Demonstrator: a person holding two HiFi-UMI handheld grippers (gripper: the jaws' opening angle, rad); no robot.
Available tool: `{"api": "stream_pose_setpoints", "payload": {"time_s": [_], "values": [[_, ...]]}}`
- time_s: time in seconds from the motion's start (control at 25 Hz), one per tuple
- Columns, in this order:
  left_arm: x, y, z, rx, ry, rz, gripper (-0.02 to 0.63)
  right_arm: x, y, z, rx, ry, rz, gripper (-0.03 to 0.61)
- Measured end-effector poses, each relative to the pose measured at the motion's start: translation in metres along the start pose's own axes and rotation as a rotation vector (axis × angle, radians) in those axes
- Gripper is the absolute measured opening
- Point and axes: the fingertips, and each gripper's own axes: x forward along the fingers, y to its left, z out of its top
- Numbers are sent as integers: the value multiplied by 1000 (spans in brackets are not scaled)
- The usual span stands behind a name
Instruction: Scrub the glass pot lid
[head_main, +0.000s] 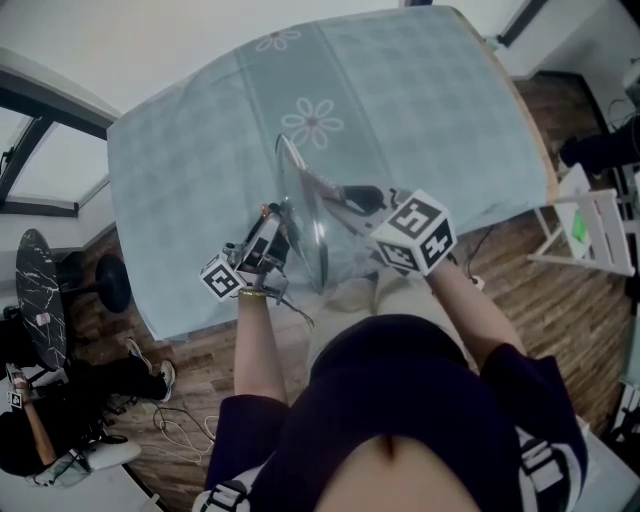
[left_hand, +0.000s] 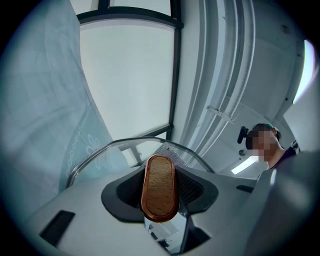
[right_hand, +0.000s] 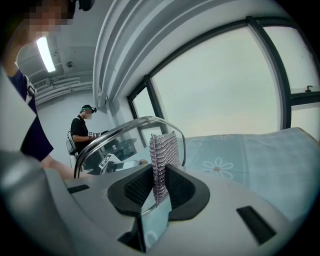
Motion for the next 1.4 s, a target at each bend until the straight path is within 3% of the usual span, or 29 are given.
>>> {"api": "stream_pose_setpoints", "payload": {"time_s": [0.56, 1.4], "values": [[-1, -2, 2, -35, -37, -43, 167, 9, 39, -8, -33, -22, 162, 78], [-4, 1, 5, -42, -61, -31, 167, 0, 89, -38, -65, -17, 361, 78]]}}
